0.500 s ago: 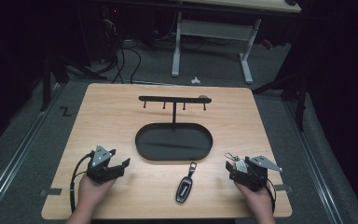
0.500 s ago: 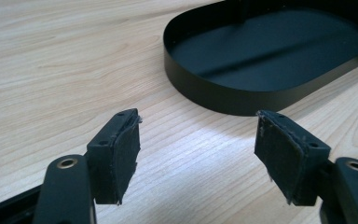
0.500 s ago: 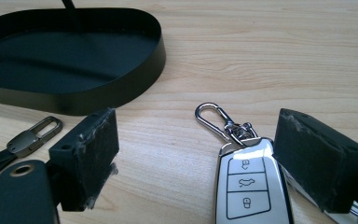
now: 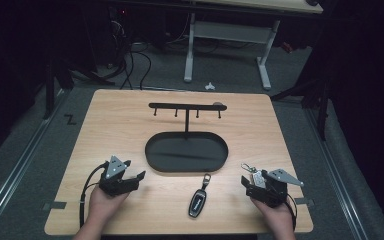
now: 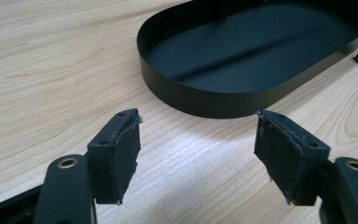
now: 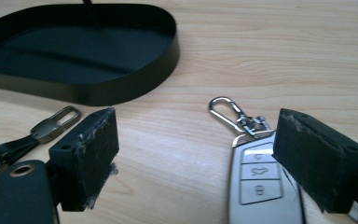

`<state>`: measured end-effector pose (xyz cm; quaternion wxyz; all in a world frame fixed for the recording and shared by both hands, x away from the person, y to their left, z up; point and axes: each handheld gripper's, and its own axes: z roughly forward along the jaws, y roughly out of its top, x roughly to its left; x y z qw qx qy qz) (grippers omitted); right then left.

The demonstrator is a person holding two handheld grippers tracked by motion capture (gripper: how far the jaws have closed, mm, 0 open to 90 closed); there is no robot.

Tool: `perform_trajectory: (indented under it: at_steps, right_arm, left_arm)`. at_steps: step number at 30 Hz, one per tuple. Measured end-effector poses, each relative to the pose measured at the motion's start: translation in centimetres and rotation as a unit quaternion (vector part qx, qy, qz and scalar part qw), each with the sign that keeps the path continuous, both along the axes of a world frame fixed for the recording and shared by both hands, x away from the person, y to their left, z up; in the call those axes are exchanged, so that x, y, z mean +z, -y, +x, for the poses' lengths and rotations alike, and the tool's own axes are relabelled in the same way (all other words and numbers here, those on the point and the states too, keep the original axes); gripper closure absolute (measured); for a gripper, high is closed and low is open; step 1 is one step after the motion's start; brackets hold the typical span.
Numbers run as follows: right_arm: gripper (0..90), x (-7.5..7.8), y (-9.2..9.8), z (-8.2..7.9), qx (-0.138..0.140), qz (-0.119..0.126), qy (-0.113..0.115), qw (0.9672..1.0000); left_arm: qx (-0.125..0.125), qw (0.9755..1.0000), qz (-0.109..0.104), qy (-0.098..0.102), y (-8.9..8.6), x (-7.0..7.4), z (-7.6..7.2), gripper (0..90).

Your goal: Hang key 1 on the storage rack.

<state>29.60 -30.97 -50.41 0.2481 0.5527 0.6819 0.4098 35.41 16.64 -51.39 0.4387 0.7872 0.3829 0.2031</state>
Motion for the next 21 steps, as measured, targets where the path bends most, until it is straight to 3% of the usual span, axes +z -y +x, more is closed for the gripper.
perform_trajectory:
  at_steps: [10,12,17,18,21]
  right_arm:
    - [14.2,-0.1,-3.2,-0.4,0.046,-0.011,-0.01,0.9988]
    - [14.2,-0.3,-4.6,-0.3,0.066,-0.006,-0.016,0.9977]
    - [14.1,-0.6,-6.6,-0.2,0.087,0.0,-0.03,0.9958]
    - [14.0,-0.8,-7.7,-0.3,0.099,0.001,-0.035,0.9945]
    - [14.9,-0.7,-9.1,-0.6,0.12,-0.01,-0.031,0.9923]
  left_arm:
    - [-0.004,1.0,0.001,0.007,0.0,0.1,-0.1,31.4]
    - [-0.005,0.9999,-0.003,0.009,0.0,0.1,0.0,31.4]
    - [-0.016,0.9996,-0.001,0.021,0.2,0.2,-0.2,31.9]
    - [-0.02,0.9995,-0.004,0.022,0.2,0.2,-0.3,31.9]
    - [-0.024,0.9995,-0.001,0.021,0.5,0.2,-0.4,31.9]
